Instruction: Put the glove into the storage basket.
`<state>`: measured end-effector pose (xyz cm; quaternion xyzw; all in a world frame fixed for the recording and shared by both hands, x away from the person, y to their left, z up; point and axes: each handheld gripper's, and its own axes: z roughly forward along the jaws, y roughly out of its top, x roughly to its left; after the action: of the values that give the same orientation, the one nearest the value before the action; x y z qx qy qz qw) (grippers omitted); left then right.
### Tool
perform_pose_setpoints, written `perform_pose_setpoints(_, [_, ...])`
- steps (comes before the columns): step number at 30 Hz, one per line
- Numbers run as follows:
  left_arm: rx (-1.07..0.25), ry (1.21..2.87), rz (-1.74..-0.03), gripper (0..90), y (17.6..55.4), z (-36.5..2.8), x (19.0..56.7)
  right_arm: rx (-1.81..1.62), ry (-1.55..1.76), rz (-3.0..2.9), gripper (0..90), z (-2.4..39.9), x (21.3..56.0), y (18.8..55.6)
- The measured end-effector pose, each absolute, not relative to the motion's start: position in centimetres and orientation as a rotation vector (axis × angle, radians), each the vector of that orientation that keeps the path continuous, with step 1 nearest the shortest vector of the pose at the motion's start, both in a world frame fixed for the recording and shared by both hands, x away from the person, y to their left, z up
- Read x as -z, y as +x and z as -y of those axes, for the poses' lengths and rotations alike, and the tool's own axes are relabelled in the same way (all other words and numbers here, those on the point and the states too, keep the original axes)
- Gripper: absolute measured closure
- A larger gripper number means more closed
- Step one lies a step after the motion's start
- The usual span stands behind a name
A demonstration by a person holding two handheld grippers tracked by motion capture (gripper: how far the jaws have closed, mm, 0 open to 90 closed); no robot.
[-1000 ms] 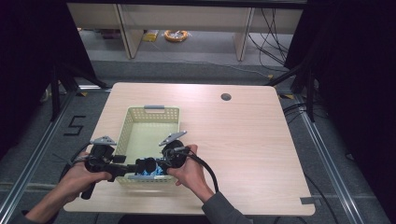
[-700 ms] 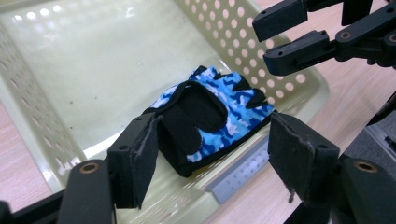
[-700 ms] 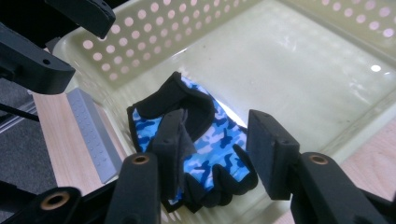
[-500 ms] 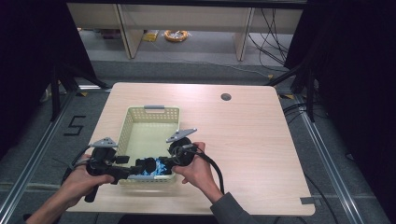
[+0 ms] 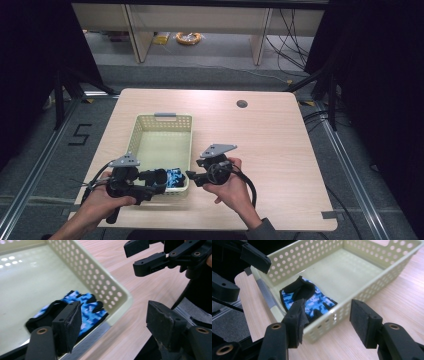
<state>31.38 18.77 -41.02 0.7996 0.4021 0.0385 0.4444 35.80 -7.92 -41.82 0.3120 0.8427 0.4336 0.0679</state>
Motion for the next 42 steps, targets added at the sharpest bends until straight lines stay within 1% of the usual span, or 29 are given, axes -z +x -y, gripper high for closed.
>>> perform_pose_setpoints(4, [-0.095, 1.993, -0.947, 28.1, 30.9, -17.8, 41.1, -1.337, 0.916, -2.504, 45.7, 9.4, 41.9, 35.4])
perform_pose_setpoints(5, [-0.097, 1.992, -0.940, 27.8, 30.7, -17.5, 41.1, -1.334, 0.972, -2.494, 45.2, 9.7, 41.9, 35.1])
perform_pose_setpoints(8, [-0.087, 1.980, -0.921, 27.6, 30.3, -16.8, 41.4, -1.341, 0.955, -2.484, 44.3, 10.7, 42.0, 35.1])
perform_pose_setpoints(9, [-0.075, 1.987, -0.903, 27.4, 30.2, -16.7, 41.6, -1.352, 0.995, -2.474, 43.7, 10.9, 42.1, 35.0])
perform_pose_setpoints(16, [-0.088, 2.007, -0.875, 27.3, 29.6, -15.5, 42.6, -1.385, 1.024, -2.437, 41.4, 13.1, 42.3, 34.4])
perform_pose_setpoints(19, [-0.131, 2.011, -0.866, 27.3, 29.2, -15.0, 42.9, -1.379, 1.025, -2.425, 40.8, 13.9, 42.3, 34.1])
perform_pose_setpoints(22, [-0.104, 1.995, -0.854, 27.1, 29.1, -14.5, 43.2, -1.395, 1.049, -2.403, 40.2, 14.6, 42.4, 33.9])
perform_pose_setpoints(25, [-0.116, 2.008, -0.835, 27.2, 28.9, -14.3, 43.5, -1.401, 1.057, -2.385, 39.7, 15.2, 42.5, 33.6])
perform_pose_setpoints(28, [-0.108, 2.013, -0.828, 27.1, 28.6, -14.0, 43.9, -1.417, 1.083, -2.385, 39.0, 15.5, 42.6, 33.1])
perform_pose_setpoints(29, [-0.105, 2.011, -0.837, 27.1, 28.4, -13.9, 44.0, -1.423, 1.034, -2.388, 38.7, 15.6, 42.7, 33.2])
perform_pose_setpoints(32, [-0.101, 2.010, -0.836, 26.9, 28.0, -13.5, 44.3, -1.437, 1.026, -2.389, 38.3, 15.7, 43.1, 33.1])
perform_pose_setpoints(35, [-0.105, 2.015, -0.800, 26.4, 27.8, -13.5, 44.5, -1.434, 1.037, -2.396, 37.9, 15.8, 43.3, 32.9])
perform_pose_setpoints(40, [-0.104, 2.005, -0.795, 25.1, 27.3, -13.5, 44.9, -1.443, 1.020, -2.393, 37.0, 15.9, 43.6, 32.6])
perform_pose_setpoints(41, [-0.108, 2.027, -0.783, 24.7, 27.3, -13.7, 44.9, -1.453, 1.054, -2.392, 36.7, 16.0, 43.6, 32.4])
perform_pose_setpoints(42, [-0.113, 2.018, -0.784, 24.3, 27.3, -13.7, 45.1, -1.430, 1.005, -2.379, 36.5, 16.1, 43.7, 32.5])
